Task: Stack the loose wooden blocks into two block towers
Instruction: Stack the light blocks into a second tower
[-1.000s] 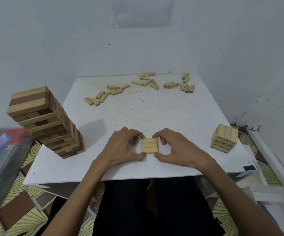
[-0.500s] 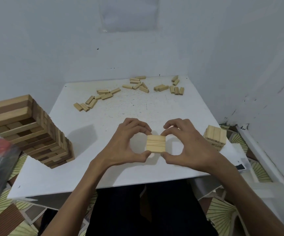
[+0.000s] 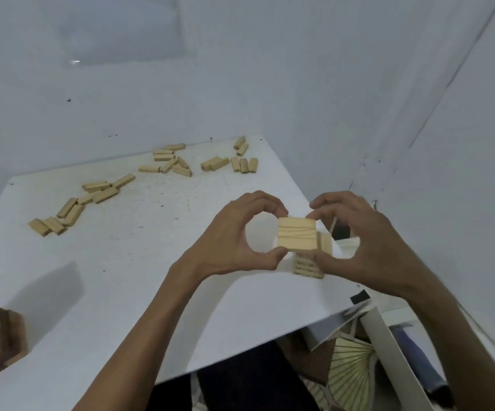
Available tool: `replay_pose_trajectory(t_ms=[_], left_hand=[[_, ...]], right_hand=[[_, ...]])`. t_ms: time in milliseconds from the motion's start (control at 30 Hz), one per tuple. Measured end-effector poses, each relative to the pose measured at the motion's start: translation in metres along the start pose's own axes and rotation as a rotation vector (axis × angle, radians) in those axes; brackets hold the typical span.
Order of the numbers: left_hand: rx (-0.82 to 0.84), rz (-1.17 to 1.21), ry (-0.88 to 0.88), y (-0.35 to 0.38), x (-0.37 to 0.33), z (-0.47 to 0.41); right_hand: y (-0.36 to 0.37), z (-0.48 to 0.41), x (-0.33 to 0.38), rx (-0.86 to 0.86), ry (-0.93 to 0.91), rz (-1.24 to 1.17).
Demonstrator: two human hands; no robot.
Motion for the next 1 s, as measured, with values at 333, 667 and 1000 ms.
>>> replay_pose_trajectory(t_ms=[333, 667, 1000], left_hand=[[-0.041, 0.302, -0.109, 0.045, 0.029, -0.011], [-0.069, 0.405, -0.143, 0.069, 0.048, -0.001], [-0.082, 0.384, -0.097, 0.074, 0.054, -0.001]], right_hand=[[0.007, 0.025, -0.051, -0.193, 0.132, -0.293], [0.025, 0.047, -0.065, -0.337, 0.203, -0.39], [0.034, 0.05, -0.071, -0.355, 0.219, -0.379]])
Point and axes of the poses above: each hand's wrist, its own z-axis away from the middle knuckle, its own y-axis out of the palm, x = y × z, the point moved 8 cm from there along -z, towards the middle knuckle, and after that the axes turned 10 degrees about -x, right-handed, at the moved point
